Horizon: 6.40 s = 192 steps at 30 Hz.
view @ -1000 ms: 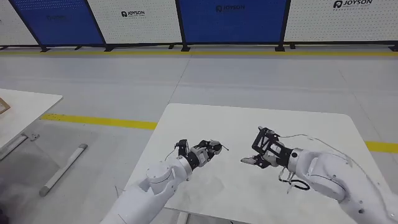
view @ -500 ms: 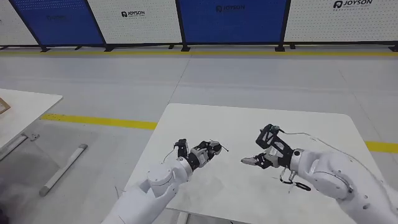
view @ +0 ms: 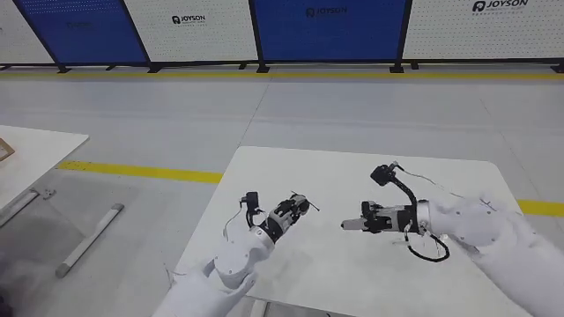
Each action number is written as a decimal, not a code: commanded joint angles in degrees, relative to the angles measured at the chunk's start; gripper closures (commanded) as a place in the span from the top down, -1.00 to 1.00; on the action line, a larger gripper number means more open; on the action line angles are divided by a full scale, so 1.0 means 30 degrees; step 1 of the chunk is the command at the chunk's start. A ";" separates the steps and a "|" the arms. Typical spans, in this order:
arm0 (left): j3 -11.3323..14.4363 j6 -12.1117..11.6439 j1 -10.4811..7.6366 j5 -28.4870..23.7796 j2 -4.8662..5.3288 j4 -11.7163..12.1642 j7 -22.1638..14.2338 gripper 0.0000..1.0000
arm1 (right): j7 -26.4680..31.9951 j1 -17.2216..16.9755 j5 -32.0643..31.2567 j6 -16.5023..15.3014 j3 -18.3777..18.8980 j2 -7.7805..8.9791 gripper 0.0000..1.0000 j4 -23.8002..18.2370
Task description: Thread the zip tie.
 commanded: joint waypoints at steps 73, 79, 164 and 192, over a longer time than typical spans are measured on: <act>-0.0418 0.0657 0.1219 -0.2255 -0.0494 -0.1075 -0.1906 -1.00 | 0.3532 -0.0876 0.5103 0.0332 -0.0376 -0.4755 1.00 0.7435; -0.0580 0.0614 0.1334 -0.2187 -0.0513 -0.1152 -0.1784 -1.00 | 0.3203 -0.0696 0.5419 0.0255 -0.0351 -0.5124 1.00 0.8174; -0.2155 0.2650 0.1967 -0.1775 -0.0539 -0.1593 -0.6863 1.00 | 0.8409 -0.1734 0.5367 0.0440 0.2797 -0.4965 -1.00 0.8594; -0.2163 0.2936 0.1980 -0.2581 -0.0485 -0.1574 -0.8596 1.00 | 0.8409 -0.1385 0.8037 0.0815 0.1453 -0.4689 -1.00 0.8152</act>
